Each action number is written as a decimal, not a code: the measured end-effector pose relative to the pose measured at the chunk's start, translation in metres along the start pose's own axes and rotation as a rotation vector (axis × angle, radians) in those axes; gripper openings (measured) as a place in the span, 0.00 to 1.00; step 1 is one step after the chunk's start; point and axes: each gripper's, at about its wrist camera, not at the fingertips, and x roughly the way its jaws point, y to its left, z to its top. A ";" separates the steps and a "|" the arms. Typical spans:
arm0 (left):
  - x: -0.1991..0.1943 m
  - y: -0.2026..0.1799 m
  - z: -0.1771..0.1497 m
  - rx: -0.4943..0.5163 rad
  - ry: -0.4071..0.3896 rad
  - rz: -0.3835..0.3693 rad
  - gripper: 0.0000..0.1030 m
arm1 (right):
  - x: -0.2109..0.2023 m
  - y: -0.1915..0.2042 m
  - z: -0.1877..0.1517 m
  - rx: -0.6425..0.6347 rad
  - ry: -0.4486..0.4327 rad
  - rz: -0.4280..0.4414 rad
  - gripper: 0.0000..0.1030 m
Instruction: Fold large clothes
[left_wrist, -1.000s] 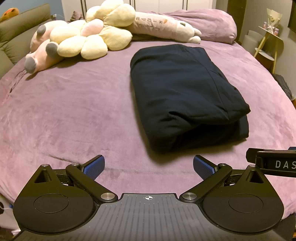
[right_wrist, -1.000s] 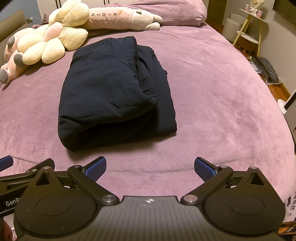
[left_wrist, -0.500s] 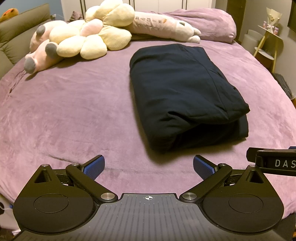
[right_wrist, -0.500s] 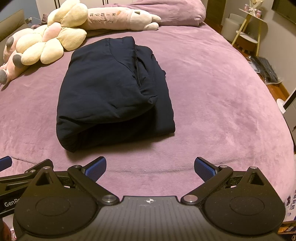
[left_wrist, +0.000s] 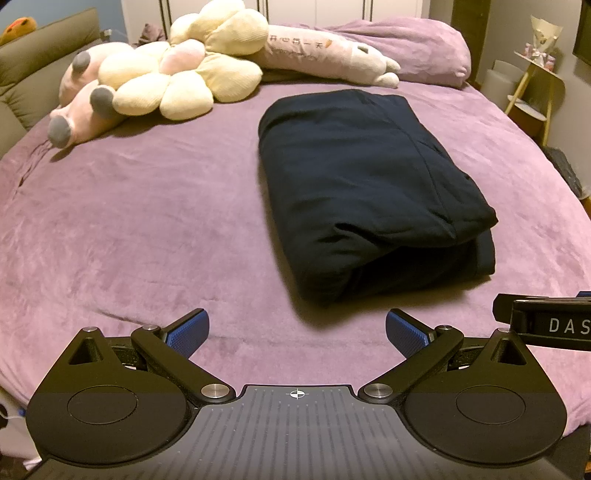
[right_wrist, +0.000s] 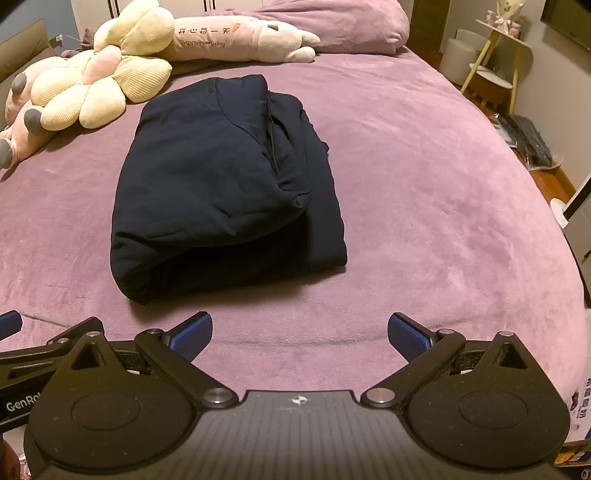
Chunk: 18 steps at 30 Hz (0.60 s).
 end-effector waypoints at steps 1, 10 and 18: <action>0.000 0.000 0.000 0.001 0.000 0.000 1.00 | 0.000 0.000 0.000 0.001 -0.002 -0.001 0.98; 0.002 0.000 0.000 0.007 0.003 0.007 1.00 | 0.000 0.000 -0.002 0.001 -0.005 -0.009 0.98; 0.002 0.000 -0.001 0.008 -0.025 0.010 1.00 | 0.002 -0.002 -0.003 0.000 -0.005 -0.013 0.98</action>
